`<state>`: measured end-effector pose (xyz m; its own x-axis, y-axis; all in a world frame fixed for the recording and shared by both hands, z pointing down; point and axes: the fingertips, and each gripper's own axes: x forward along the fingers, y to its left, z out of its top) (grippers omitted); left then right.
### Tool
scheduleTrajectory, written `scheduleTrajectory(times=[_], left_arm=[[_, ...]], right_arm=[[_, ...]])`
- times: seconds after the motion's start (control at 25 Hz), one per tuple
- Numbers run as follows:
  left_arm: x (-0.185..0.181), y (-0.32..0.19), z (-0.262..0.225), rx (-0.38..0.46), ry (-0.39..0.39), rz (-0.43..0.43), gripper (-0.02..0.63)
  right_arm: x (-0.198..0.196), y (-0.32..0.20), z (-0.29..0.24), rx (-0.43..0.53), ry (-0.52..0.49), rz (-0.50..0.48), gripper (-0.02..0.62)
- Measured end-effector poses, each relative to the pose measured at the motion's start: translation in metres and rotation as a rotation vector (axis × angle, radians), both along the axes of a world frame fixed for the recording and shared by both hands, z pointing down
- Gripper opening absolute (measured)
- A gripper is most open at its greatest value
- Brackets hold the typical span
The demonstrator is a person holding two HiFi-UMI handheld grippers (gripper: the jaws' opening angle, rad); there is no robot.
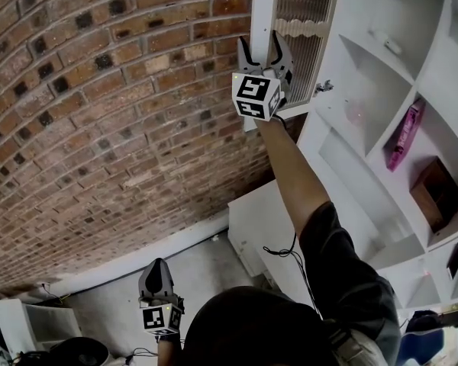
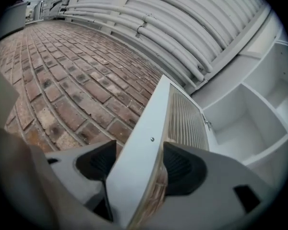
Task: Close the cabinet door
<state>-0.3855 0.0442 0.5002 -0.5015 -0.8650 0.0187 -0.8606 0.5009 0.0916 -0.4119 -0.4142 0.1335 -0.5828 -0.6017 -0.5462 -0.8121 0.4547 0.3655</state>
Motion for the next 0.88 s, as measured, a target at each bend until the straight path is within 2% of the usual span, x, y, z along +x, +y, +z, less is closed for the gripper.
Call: scheduleTrajectory(times=[0.2, 0.52, 0.88], left_arm=[[0.002, -0.002, 0.003, -0.008, 0.006, 0.002, 0.002], [0.008, -0.015, 0.001, -0.010, -0.001, 0.048, 0.002], [0.016, -0.027, -0.002, 0.004, -0.002, 0.095, 0.002]], right_arm=[[-0.003, 0.000, 0.000, 0.020, 0.003, 0.022, 0.297], [0.004, 0.006, 0.001, 0.009, 0.023, -0.007, 0.295], [0.030, 0.019, 0.000, 0.010, 0.045, -0.049, 0.295]])
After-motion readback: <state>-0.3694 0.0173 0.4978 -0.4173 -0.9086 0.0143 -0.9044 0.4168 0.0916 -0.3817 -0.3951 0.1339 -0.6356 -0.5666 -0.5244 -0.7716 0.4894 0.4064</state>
